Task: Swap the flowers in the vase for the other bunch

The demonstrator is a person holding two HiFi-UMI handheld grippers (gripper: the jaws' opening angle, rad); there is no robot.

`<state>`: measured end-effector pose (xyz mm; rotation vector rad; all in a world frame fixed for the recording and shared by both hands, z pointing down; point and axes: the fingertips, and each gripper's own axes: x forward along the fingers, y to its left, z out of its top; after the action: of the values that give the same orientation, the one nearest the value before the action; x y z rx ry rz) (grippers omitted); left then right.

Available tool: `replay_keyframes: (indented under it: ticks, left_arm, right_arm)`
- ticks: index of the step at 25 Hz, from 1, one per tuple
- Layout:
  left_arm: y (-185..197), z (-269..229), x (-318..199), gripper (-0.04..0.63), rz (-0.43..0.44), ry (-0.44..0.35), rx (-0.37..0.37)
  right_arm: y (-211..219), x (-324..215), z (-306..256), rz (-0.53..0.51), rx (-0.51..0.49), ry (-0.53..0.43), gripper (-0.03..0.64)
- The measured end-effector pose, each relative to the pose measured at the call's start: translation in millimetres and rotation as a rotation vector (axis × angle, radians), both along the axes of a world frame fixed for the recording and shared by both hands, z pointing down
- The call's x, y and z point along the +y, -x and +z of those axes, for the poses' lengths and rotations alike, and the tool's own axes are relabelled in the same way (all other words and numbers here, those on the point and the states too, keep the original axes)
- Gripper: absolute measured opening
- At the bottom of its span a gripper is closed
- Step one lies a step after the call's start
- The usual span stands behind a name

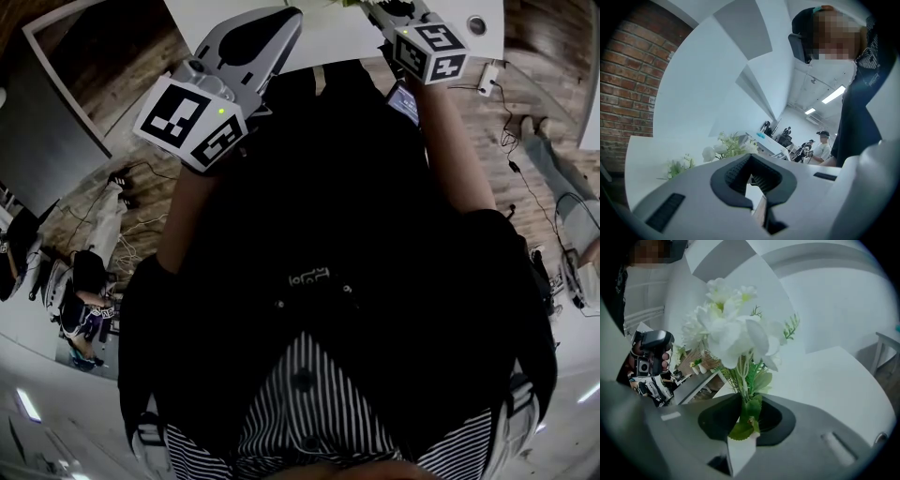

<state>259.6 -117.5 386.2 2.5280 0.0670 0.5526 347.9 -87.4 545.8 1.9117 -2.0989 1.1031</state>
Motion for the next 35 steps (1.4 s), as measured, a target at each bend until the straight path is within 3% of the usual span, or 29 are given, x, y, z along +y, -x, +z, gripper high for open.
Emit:
replay_keyframes:
  ticks: [19,31,35]
  left_arm:
    - [-7.0,-25.3,13.3,0.006,0.033,-0.045,0.051]
    - [-17.3,-61.3,21.9,0.006,0.071,-0.102,0.126]
    - [-1.0,-80.9,29.4,0.006,0.068,-0.116,0.157]
  right_arm:
    - [-24.2,13.4,-84.1,-0.017,0.044,-0.158,0.06]
    - [-27.7,22.3,-158.0,-0.015,0.117,-0.252,0.057]
    - [-10.4,30.4,-184.3,-0.029,0.13,-0.252,0.057]
